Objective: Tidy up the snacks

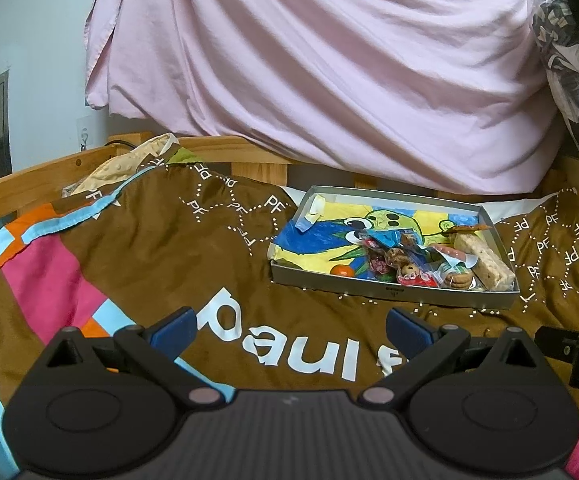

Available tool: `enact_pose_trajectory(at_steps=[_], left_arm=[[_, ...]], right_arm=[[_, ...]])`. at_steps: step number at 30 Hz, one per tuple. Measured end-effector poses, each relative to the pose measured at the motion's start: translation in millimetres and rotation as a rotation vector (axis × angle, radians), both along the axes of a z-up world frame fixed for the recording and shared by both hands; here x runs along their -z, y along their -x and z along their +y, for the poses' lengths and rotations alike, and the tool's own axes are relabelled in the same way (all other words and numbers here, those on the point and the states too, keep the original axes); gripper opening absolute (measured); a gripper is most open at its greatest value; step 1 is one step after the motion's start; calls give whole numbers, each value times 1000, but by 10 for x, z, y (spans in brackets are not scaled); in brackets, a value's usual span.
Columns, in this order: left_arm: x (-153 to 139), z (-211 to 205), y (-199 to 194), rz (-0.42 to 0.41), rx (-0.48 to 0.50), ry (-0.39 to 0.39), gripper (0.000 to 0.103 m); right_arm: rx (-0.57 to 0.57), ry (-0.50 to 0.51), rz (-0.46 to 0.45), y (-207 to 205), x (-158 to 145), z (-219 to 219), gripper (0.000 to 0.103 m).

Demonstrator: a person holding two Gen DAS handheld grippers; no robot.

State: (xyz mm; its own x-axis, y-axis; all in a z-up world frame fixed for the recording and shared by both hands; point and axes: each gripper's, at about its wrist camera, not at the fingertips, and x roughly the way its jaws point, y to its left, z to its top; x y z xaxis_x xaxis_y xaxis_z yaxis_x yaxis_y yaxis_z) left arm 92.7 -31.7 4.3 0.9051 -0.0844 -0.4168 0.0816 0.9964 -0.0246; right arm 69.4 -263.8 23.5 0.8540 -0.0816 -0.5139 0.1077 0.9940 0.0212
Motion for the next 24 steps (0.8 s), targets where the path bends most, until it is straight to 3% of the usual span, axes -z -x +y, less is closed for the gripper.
enact_pose_trajectory(at_steps=[24], left_arm=[[-5,6,2,-2,3,-4,103]], right_arm=[[-8,5,7,-14,14,20,102]])
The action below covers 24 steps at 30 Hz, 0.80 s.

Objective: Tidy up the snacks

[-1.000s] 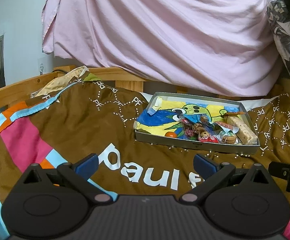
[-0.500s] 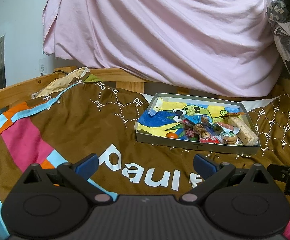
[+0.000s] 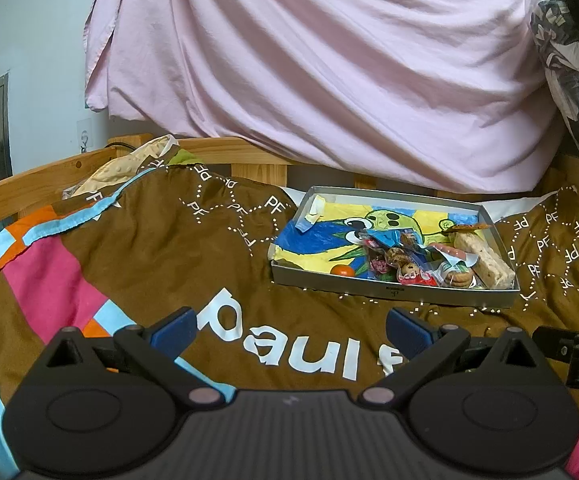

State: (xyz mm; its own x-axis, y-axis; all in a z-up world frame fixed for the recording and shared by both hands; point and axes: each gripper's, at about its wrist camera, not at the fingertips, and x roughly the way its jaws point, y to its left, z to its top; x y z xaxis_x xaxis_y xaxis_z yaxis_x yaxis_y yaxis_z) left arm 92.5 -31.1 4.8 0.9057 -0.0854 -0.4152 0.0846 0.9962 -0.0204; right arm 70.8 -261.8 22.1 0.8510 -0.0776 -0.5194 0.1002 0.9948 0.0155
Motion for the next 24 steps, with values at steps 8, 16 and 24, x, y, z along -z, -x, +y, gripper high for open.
enact_pose_trajectory(at_steps=[8,16,24], left_arm=[[2,3,2,2,2,0,103],[-6,8,9,24,-2,-2,103],[-6,1,1,41,-19,-2,103]], right_arm=[[0,0,1,-2,0,0,102],[0,1,1,-1,1,3,102],[1,0,1,-4,1,5,102]])
